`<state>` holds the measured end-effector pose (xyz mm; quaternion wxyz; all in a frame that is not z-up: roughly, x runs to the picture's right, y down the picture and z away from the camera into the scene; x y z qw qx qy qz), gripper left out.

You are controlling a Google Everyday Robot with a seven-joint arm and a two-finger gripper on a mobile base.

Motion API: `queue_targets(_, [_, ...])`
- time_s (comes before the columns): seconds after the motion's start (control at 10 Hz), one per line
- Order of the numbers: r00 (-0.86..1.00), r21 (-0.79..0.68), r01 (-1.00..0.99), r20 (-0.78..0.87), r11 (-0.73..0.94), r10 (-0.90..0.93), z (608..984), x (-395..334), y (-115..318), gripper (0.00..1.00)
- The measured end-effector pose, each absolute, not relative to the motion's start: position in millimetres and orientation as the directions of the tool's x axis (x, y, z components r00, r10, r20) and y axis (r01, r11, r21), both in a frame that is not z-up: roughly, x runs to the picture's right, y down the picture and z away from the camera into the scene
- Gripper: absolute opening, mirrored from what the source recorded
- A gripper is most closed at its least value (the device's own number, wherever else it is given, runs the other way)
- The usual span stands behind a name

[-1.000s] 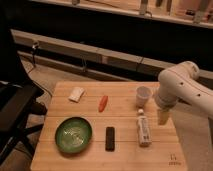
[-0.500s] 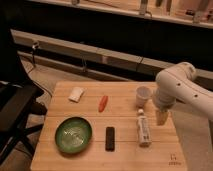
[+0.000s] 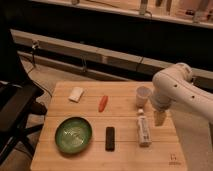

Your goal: Push the ceramic bowl across the table

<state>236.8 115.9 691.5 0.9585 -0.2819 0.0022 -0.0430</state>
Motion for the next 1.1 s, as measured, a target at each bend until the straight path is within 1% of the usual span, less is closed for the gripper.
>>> queue_targets(0.2, [0.989,-0.534,0.142,0.05,0.833,-0.136,693,219,117,0.8])
queue_targets(1.1, [0.951,-0.504,0.307,0.133,0.808,-0.278,700,182,124,0.8])
